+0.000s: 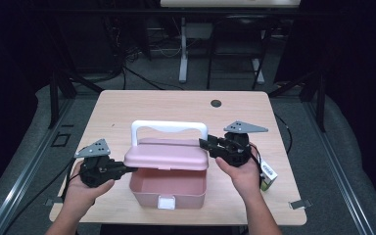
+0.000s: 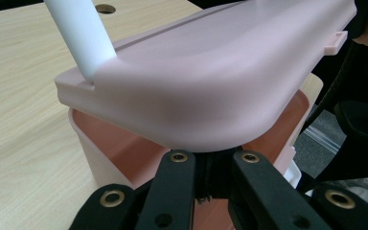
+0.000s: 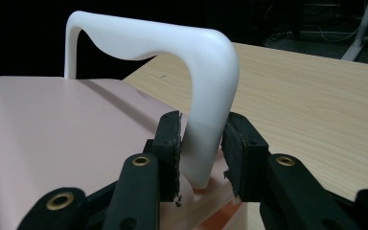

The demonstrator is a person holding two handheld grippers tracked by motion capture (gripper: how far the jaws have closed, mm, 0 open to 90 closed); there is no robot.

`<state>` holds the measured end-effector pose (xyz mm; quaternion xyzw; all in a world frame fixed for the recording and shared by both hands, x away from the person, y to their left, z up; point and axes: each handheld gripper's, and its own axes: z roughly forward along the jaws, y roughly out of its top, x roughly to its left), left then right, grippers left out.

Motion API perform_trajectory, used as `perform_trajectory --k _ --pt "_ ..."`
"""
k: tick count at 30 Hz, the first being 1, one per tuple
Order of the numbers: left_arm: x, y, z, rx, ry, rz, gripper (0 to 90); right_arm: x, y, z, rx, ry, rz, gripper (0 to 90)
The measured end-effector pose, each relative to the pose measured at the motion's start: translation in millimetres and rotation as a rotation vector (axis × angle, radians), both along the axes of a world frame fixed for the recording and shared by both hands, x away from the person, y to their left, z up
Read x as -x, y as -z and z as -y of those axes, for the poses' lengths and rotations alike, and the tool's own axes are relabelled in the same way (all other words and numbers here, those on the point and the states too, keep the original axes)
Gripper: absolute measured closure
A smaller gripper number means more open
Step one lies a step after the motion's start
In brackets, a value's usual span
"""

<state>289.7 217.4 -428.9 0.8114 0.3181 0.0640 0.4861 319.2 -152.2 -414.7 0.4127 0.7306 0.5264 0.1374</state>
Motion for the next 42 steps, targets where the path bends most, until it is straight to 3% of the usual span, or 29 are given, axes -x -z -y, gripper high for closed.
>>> perform_trajectory --k 9,18,23,27,34,37,42 --pt "-3.5 -5.6 0.5 0.008 -0.001 0.02 89.8 12.1 -9.2 8.3 0.01 0.032 0.04 68.1" --pt "-13.6 -14.7 0.4 0.024 0.004 0.051 89.8 23.9 -2.3 19.5 0.028 0.091 0.028 71.9" --pt "-21.6 -19.5 -0.2 0.055 0.002 0.057 89.8 32.4 5.2 20.6 0.074 0.126 0.013 85.3" --pt "-23.4 -20.7 -0.2 0.056 0.004 0.062 89.8 36.9 10.4 17.2 0.09 0.145 0.008 89.8" --pt "-22.2 -22.4 1.3 0.034 -0.013 0.078 89.8 45.4 30.6 -1.6 0.116 0.095 -0.029 89.1" --pt "-22.5 -22.5 2.0 0.038 -0.019 0.079 89.8 47.9 48.9 -16.4 0.151 0.041 -0.062 89.2" --pt "-22.5 -22.4 2.1 0.046 -0.022 0.077 89.8 51.0 57.7 -24.8 0.169 0.011 -0.08 89.4"
